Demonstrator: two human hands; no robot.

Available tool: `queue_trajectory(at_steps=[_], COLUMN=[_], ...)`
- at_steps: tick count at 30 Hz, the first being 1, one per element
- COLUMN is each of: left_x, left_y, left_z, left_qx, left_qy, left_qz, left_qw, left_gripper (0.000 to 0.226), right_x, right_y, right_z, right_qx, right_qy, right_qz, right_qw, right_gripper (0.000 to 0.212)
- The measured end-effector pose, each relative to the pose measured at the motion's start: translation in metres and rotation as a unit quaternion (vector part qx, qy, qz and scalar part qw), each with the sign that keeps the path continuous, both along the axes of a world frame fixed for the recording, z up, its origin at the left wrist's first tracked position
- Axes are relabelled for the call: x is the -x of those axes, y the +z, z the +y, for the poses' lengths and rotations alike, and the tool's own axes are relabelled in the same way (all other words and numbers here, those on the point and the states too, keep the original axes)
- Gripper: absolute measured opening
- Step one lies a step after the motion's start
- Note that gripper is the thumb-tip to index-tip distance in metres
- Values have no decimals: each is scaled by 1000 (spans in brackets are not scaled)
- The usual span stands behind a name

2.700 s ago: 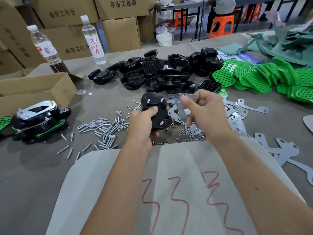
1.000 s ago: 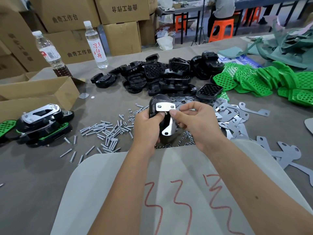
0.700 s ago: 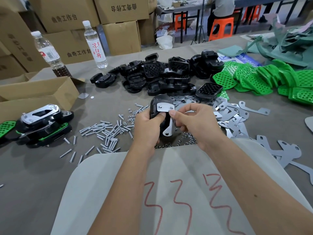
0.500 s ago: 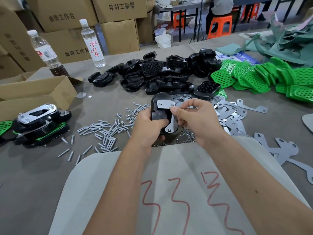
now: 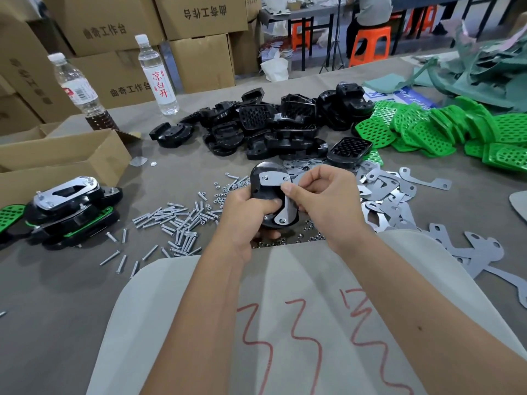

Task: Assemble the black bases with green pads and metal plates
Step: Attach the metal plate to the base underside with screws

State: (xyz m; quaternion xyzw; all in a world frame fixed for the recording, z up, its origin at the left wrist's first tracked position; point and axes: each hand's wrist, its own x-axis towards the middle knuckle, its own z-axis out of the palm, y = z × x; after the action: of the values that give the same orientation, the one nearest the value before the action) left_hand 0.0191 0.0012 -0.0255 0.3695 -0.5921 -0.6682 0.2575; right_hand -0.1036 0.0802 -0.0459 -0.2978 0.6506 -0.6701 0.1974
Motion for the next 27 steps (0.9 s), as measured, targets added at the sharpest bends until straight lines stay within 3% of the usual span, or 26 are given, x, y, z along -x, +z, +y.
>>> queue_trajectory(at_steps=[4,7,9,17,21,27], left_x=[-3,-3,-2,3,2,-1], left_y=[2,4,5,2,-2,-1], left_z=[-1,-2,0,4,2,0], left_qx=[-5,-21,-18,123,101,82], left_qy=[18,3,-8,53,48,27], left_qz=[18,36,35,40,33,37], left_qw=[1000,999,999,990,993,996], left_gripper=[14,18,28,25,8,12], right_x=[1,5,7,7,9,12], right_y=[-1,6,9,10,8,4], right_z=[0,2,4,4,4,5], right_qx=[-23,-3,20,44,30,36], right_qy=[-2,140,207,131,141,152], right_qz=[14,-98,-122,-117,-96,-75], right_qw=[1000,985,970,983,985,985], right_gripper=[33,21,18,9,15,13])
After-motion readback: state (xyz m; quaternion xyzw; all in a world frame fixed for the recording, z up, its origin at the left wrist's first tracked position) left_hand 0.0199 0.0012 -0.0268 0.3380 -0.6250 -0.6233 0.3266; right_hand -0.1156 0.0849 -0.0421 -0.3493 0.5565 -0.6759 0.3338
